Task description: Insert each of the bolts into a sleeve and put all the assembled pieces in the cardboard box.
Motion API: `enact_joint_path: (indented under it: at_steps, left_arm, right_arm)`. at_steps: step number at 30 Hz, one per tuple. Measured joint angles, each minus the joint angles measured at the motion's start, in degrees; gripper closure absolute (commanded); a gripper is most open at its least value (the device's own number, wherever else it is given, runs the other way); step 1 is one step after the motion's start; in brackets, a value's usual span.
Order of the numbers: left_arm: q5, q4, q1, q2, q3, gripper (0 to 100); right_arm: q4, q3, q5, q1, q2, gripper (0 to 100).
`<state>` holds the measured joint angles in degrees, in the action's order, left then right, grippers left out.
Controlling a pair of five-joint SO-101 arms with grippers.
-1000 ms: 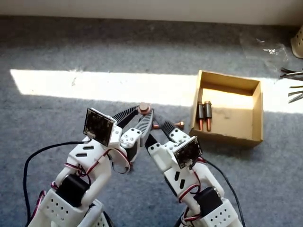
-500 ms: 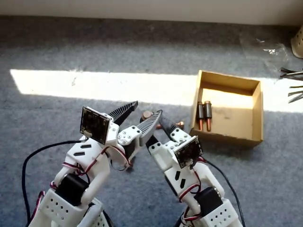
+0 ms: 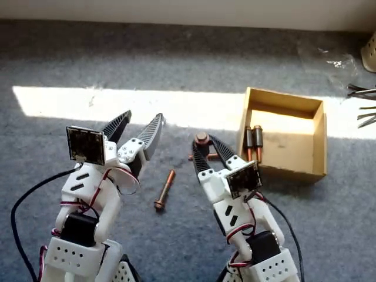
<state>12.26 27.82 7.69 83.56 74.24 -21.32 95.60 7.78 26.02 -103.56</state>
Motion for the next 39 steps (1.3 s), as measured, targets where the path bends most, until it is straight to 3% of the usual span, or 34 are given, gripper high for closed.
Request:
enact_joint_path:
  at_steps: [10, 23, 26, 30, 39]
  left_arm:
    - [-7.12, -0.09, -9.76, 0.00, 6.68, 78]
    - [-7.30, -0.09, -10.46, 0.00, 9.14, 78]
    - [-7.38, -0.09, -10.46, 0.00, 9.14, 84]
    - [-7.38, -0.09, -10.46, 0.00, 9.14, 99]
    - [-7.38, -0.09, -10.46, 0.00, 9.14, 99]
  right_arm:
    - [-8.70, -8.53, 0.00, -8.53, 7.12, 99.4]
    - [-15.91, -37.01, 0.00, -20.66, 49.14, 99.4]
    - [-17.23, -43.52, 0.00, -24.35, 56.79, 99.4]
    - [-20.40, -52.31, 1.23, -27.87, 65.32, 99.4]
    - [-26.20, -67.34, 7.56, -29.80, 84.13, 99.4]
